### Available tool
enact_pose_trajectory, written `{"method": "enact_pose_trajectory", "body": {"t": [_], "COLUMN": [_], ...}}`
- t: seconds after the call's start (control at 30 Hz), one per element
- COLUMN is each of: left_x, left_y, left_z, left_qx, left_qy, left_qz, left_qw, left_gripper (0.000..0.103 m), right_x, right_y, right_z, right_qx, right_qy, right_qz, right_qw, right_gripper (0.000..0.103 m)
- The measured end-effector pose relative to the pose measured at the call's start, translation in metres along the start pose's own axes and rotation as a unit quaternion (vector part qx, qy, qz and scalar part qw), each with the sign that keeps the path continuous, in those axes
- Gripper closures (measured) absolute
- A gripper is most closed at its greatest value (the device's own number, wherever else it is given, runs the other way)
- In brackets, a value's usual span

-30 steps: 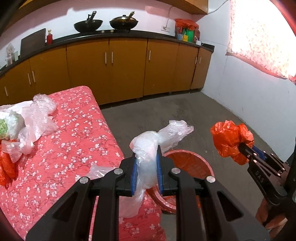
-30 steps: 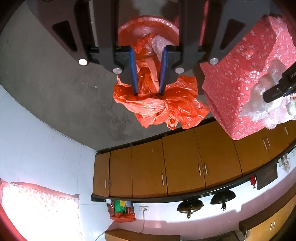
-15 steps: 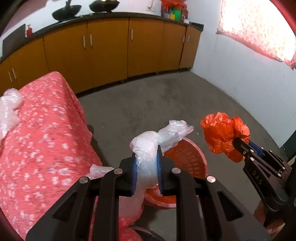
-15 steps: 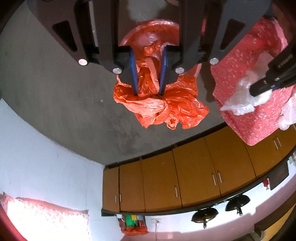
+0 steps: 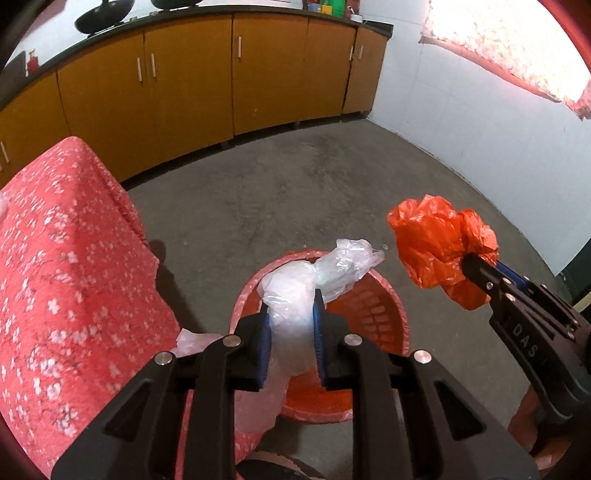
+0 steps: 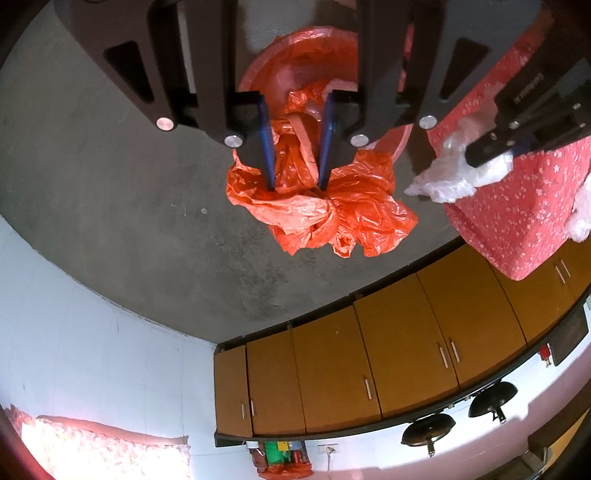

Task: Collect trash
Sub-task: 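Carry both held bags over the red bucket, then open both grippers to drop the bags into the red bucket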

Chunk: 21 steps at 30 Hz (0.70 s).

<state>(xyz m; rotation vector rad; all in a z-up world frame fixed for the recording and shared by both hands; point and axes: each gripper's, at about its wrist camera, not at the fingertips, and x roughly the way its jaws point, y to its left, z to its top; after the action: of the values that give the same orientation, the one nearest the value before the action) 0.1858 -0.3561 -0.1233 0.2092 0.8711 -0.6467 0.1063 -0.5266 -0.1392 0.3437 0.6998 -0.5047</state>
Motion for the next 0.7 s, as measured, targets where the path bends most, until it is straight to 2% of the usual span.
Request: {"method": "enact_pose_trajectory", "body": {"t": [0.07,0.17,0.4,0.47,0.5,0.53,0.57,0.7], "left_x": [0.003,0.005,0.006,0.001,-0.001,-0.005,-0.008,-0.023], "left_y": [-0.001,0.0,0.01,0.017,0.02,0.024,0.025,0.037], "left_z": [0.001,0.002,0.003,0.003,0.004,0.005,0.006,0.008], "left_qx": [-0.002,-0.007,-0.024,-0.037,-0.041,-0.046,-0.048,-0.058], "left_qy": [0.001,0.003,0.007,0.003,0.0,-0.004,-0.007,-0.023], "left_qz": [-0.004,-0.01,-0.014,-0.013,-0.011,-0.009,-0.008,0.005], "left_qw": [1.0,0.9999,0.9996,0.9992,0.9991,0.9989,0.9988,0.998], "left_gripper": [0.074,0.066,0.066,0.065,0.065,0.064,0.063,0.062], "right_x": [0.005,0.013,0.026,0.031,0.03,0.029,0.025,0.014], "right_y": [0.0,-0.001,0.002,0.005,0.008,0.01,0.012,0.017], "right_z": [0.0,0.001,-0.003,-0.004,-0.005,-0.005,-0.004,-0.002], "right_qx": [0.005,0.01,0.009,0.001,-0.003,-0.006,-0.01,-0.014], "right_qy": [0.003,0.009,0.027,0.037,0.038,0.035,0.029,0.019], "right_qz": [0.003,0.007,0.02,0.029,0.034,0.034,0.034,0.037], "right_qw": [1.0,1.0,0.999,0.999,0.999,0.999,0.999,0.999], "right_gripper": [0.08,0.08,0.078,0.074,0.069,0.058,0.054,0.051]}}
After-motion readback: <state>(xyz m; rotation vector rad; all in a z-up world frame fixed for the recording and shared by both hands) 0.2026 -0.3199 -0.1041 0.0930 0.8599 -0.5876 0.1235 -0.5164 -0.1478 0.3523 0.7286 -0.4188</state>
